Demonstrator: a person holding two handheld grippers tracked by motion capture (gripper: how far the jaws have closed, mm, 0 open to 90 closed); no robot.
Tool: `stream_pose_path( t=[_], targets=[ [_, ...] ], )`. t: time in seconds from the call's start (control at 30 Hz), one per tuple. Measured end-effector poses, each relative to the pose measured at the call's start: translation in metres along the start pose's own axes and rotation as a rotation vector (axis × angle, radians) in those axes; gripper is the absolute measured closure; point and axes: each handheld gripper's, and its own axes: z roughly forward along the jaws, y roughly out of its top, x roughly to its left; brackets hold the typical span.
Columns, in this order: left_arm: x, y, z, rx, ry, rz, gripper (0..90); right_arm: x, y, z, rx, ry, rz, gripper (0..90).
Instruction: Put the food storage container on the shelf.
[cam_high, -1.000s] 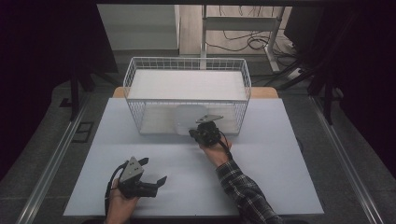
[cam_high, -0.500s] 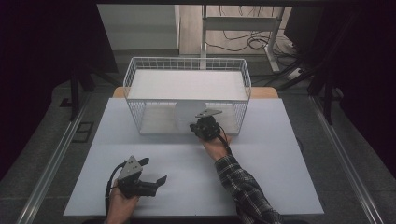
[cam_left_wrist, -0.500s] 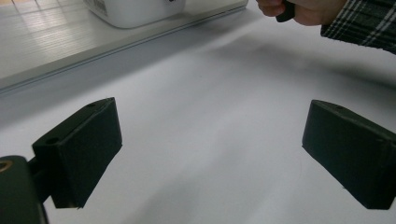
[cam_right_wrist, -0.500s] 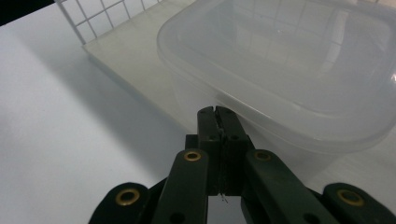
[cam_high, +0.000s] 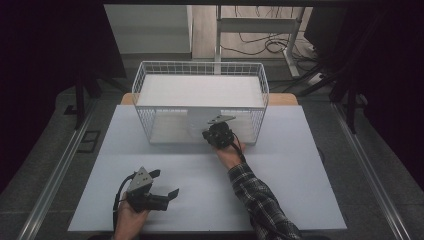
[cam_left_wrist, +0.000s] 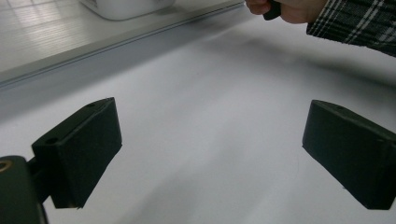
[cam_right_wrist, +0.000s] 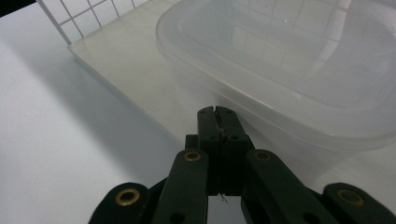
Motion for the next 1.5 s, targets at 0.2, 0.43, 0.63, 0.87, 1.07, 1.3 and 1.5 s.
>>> stream_pose_path(
  t=[0.2, 0.43, 0.63, 0.87, 1.07, 1.3, 1.5],
  targets=[
    [0.001, 0.000, 0.001, 0.011, -0.010, -0.011, 4.5, 0.000, -0.002, -0.003, -0.011, 0.000, -0.002, 82.9],
    [0.001, 0.000, 0.002, 0.023, -0.025, -0.017, 4.4, 0.004, -0.002, -0.009, -0.030, 0.021, 0.006, 57.1],
    [0.001, -0.001, 0.003, 0.030, -0.034, -0.024, 4.3, 0.009, -0.002, -0.011, -0.011, 0.023, -0.025, 39.9],
    [0.002, -0.001, 0.004, 0.037, -0.042, -0.030, 4.2, 0.011, -0.004, -0.017, -0.006, 0.052, -0.010, 28.2],
    [0.002, -0.002, 0.004, 0.038, -0.046, -0.035, 4.2, 0.014, -0.005, -0.021, -0.006, 0.062, -0.013, 22.1],
    [0.003, -0.002, 0.005, 0.041, -0.051, -0.038, 4.2, 0.020, -0.007, -0.025, -0.002, 0.096, -0.042, 17.7],
    [0.003, -0.002, 0.004, 0.041, -0.054, -0.039, 4.2, 0.025, -0.009, -0.028, 0.013, 0.098, -0.088, 12.7]
  ],
)
